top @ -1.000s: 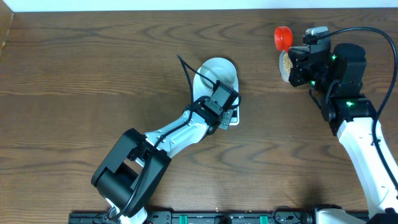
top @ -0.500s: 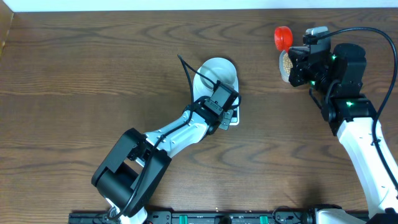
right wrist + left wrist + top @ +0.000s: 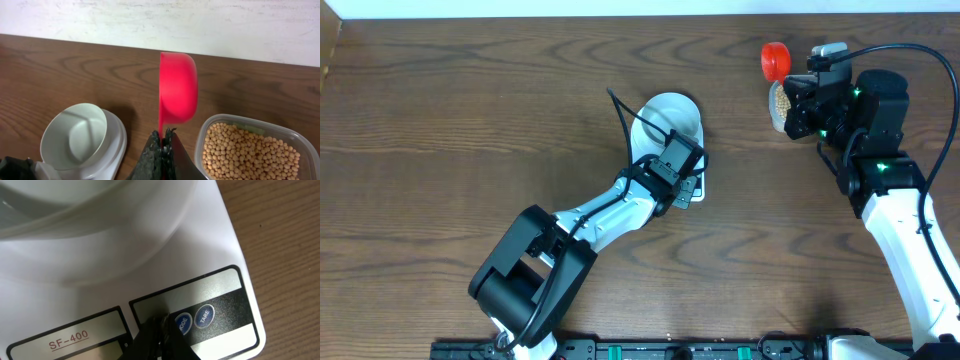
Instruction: Scoop item into bowl and weigh 50g on scale
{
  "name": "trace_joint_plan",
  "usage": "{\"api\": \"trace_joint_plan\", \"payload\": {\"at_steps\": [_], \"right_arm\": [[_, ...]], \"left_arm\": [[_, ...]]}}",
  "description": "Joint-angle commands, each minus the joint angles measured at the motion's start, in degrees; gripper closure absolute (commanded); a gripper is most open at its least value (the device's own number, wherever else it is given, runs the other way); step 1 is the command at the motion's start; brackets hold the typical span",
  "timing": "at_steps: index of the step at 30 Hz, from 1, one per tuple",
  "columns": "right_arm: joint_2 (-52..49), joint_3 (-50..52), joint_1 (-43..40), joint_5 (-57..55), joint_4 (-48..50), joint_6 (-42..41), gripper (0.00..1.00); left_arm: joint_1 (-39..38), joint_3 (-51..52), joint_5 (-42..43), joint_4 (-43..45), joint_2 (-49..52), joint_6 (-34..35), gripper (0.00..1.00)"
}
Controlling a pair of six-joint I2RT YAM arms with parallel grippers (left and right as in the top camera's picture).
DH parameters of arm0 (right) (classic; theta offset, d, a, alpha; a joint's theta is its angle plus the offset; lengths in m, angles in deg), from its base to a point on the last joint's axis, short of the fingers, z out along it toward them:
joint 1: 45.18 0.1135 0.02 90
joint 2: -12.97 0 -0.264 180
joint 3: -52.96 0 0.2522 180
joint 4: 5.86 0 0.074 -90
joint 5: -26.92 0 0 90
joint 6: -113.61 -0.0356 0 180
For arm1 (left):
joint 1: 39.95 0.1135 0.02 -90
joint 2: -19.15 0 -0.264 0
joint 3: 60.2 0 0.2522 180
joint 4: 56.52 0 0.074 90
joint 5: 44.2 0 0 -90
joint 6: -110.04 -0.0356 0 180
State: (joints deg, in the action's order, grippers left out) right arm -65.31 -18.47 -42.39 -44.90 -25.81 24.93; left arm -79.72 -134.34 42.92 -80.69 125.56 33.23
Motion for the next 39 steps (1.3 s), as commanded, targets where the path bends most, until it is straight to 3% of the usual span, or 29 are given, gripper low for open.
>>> {"api": "trace_joint_plan", "payload": {"at_steps": [1, 12, 32, 39], "right_arm": [[0.0, -1.2, -0.3, -0.3, 0.2, 0.9, 0.99], [0.0, -1.2, -0.3, -0.3, 0.2, 0.9, 0.99], [0.0, -1.2, -0.3, -0.3, 0.2, 0.9, 0.99], [0.0, -1.2, -0.3, -0.3, 0.2, 0.9, 0.99]], "left_arm": [[0.2, -0.6, 0.6, -0.7, 2.6, -0.9, 0.93], [0.2, -0.3, 0.7, -4.3, 2.6, -1.0, 0.93], [0.5, -0.3, -2.3, -1.0, 2.6, -3.6, 0.93], [0.5, -0.3, -2.4, -1.9, 2.6, -7.4, 0.93]]}}
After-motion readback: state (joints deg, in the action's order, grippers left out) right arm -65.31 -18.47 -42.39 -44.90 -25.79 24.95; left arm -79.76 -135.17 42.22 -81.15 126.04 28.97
